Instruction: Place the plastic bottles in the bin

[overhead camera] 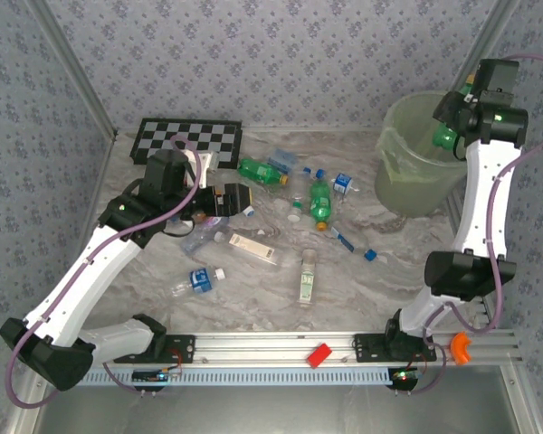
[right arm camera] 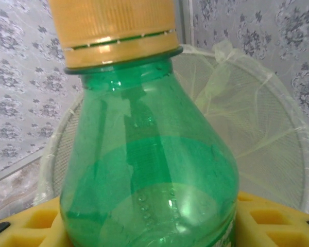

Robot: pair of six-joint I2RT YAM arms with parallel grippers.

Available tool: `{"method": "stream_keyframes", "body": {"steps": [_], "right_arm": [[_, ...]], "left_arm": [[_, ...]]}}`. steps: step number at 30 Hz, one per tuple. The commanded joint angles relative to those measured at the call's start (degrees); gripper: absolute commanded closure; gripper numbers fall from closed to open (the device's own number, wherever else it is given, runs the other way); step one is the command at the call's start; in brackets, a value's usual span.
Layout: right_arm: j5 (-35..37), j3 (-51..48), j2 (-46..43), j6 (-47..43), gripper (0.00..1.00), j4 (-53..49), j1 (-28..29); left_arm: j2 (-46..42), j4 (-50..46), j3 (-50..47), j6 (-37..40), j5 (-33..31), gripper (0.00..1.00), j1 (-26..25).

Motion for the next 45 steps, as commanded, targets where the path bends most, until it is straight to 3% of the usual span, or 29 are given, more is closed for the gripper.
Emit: {"method": "stream_keyframes", "body": {"steps": [1, 13, 15, 19, 34, 40, 45], "right_arm": [[-1.59, 3.44, 2.90, 0.96, 0.45, -2.57, -0.32], [-2.41, 9.71, 11.18, 0.38, 0.44, -7.48, 1.61], [-2.72, 9.72, 11.38, 0.15, 0.36, -7.69, 1.79], [-2.84, 9.63, 10.99, -0.40, 0.00, -7.89, 2.05], [-1.02, 6.06, 5.14, -0.87, 0.01, -6.87, 3.79], [1.32, 4.33, 1.45, -0.93, 0.00, -5.82, 7.51], [5.96, 0.06, -1.99, -1.00, 0.00, -3.30, 13.96]], "left_arm": [[-1.20, -0.74, 0.95, 1.20, -0.36, 0.00, -0.40], [-1.40, -2.23, 1.28, 1.47, -1.87, 0.00, -0.46], [-1.41, -2.32, 1.17, 1.38, -2.20, 0.00, -0.47], [-1.45, -2.33, 1.10, 1.26, -2.80, 0.00, -0.45], [-2.16, -2.31, 0.76, 0.94, -4.88, 0.00, -0.50], [-3.53, -2.37, -0.45, 0.03, -9.41, 0.00, -0.49], [-4.95, -2.72, -1.59, -1.43, -15.47, 0.00, -0.39]]}}
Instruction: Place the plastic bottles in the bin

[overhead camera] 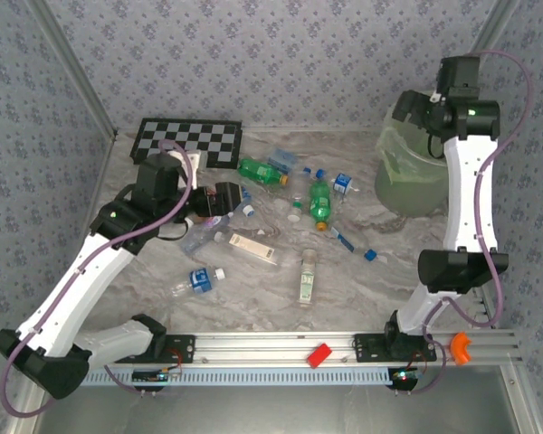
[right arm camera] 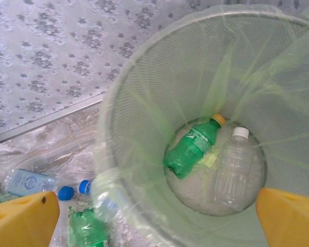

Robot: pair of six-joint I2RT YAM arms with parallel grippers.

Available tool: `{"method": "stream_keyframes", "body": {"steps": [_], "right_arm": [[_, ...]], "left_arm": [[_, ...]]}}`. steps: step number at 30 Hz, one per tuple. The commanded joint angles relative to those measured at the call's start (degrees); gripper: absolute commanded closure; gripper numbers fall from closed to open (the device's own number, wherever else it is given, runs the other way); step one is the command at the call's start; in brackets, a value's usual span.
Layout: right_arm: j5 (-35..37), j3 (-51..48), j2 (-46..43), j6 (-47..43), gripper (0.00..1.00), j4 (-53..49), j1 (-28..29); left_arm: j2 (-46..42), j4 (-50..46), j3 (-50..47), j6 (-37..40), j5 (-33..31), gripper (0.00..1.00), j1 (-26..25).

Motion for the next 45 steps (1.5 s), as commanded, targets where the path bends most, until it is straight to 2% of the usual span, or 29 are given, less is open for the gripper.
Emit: {"method": "stream_keyframes", "body": {"steps": [1, 5, 11, 19, 25, 33, 45], "right_arm": [[5.04, -3.58, -3.07, -1.04, 0.00, 2.44, 4.81], [9.46, -8.30, -4.50, -0.49, 0.00, 4.83, 11.92], [11.54, -15.04, -3.27, 1.97, 0.00, 8.02, 20.76], [11.98, -23.11, 2.12, 9.96, 0.00, 9.92, 26.41], [7.97, -28.78, 6.07, 14.18, 0.01, 11.90, 27.17], [1.40, -34.84, 9.45, 16.85, 0.24, 17.02, 26.41], [-1.82, -36.99, 15.87, 18.06, 0.28, 19.51, 25.17]], "left_arm": [[-1.93, -0.96, -1.03, -1.49, -6.36, 0.00, -0.36], [-3.27, -1.36, -1.85, -2.57, -10.62, 0.00, -0.22], [-4.01, -2.62, -1.84, -2.57, -11.10, 0.00, 0.01], [-4.01, -3.93, -1.43, -2.47, -9.15, 0.00, 0.05], [-4.03, -5.07, -0.99, -2.29, -8.52, 0.00, 0.05], [-4.19, -5.83, -0.99, -2.34, -8.05, 0.00, 0.05], [-4.27, -6.42, -0.81, -2.25, -7.95, 0.00, 0.11]]}}
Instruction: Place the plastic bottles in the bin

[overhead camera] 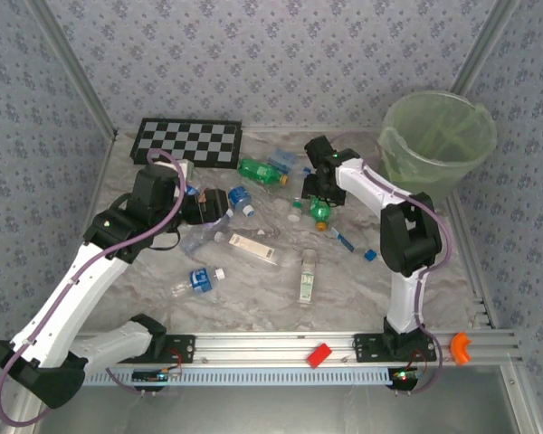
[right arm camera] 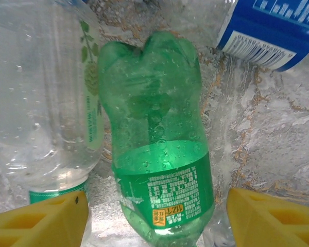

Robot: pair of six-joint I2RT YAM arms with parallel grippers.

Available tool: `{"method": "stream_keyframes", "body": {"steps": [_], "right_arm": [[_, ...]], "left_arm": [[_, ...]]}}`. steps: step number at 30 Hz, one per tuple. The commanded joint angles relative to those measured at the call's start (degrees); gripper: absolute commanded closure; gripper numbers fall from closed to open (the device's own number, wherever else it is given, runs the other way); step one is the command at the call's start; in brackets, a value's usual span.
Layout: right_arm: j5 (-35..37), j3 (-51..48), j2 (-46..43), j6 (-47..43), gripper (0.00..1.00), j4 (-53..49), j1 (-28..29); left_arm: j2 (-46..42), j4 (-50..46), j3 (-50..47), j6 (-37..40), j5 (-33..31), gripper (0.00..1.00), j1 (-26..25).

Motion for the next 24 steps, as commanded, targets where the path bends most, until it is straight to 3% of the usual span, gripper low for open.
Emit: {"method": "stream_keyframes", "body": {"steps": [1, 15, 22, 24], "right_arm": [[-1.55, -1.01, 1.78, 1.24, 0.28, 1.09, -0.61], [-3.43, -1.78, 6.03, 0.51, 0.26, 2.98, -1.09], [-3.80, -0.25, 7.17, -0.05, 0.27, 2.72, -1.11], [-3.93, 0.11, 7.26, -0.30, 0.33, 2.56, -1.01]], "left_arm": [[-1.11, -0.69, 1.35, -0.10, 0.63, 0.00, 0.05], [0.25, -0.59, 2.04, -0.48, 1.06, 0.00, 0.07], [0.12, -0.51, 1.81, -0.79, 0.97, 0.00, -0.01], [0.21, -0.49, 1.94, -0.83, 0.97, 0.00, 0.01]]}}
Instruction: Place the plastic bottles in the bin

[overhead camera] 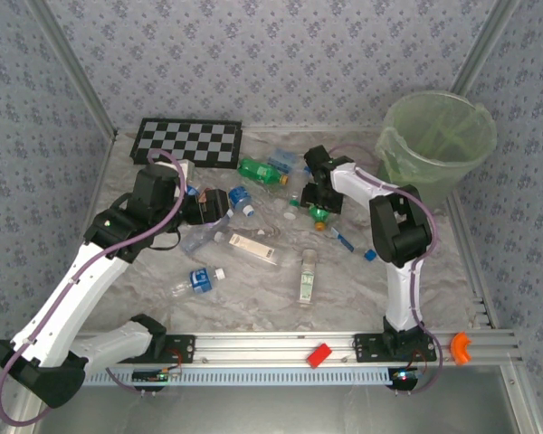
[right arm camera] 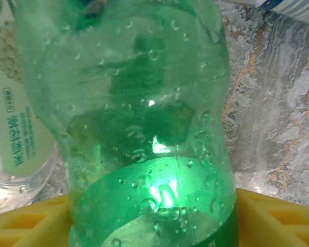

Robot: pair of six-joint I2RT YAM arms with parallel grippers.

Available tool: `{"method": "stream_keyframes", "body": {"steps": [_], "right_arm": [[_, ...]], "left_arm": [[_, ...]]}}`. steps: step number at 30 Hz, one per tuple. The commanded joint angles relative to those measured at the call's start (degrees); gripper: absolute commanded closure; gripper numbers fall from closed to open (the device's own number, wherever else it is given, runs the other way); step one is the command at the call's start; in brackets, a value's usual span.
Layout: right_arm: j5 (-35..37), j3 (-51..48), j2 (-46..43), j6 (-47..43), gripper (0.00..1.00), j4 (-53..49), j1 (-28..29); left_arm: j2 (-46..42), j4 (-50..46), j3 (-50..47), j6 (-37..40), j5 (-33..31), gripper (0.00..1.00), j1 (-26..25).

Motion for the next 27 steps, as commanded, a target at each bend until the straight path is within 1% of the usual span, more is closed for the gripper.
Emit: {"method": "stream_keyframes", "body": {"steps": [1, 12, 27], "right_arm": [[-0.45, 1.79, 1.05, -0.36, 0.34, -1.20, -0.24], [3.91, 4.90, -5.08, -1.00, 0.37, -4.16, 1.03], [8.32, 4.65, -19.55, 0.54, 0.40, -7.18, 3.24]], "left_arm": [[0.13, -0.52, 2.01, -0.39, 0.38, 0.00, -0.02], [2.02, 1.02, 2.79, -0.07, 1.63, 0.00, 0.04], [4.53, 4.15, 2.80, 0.09, 5.14, 0.00, 0.00]]}}
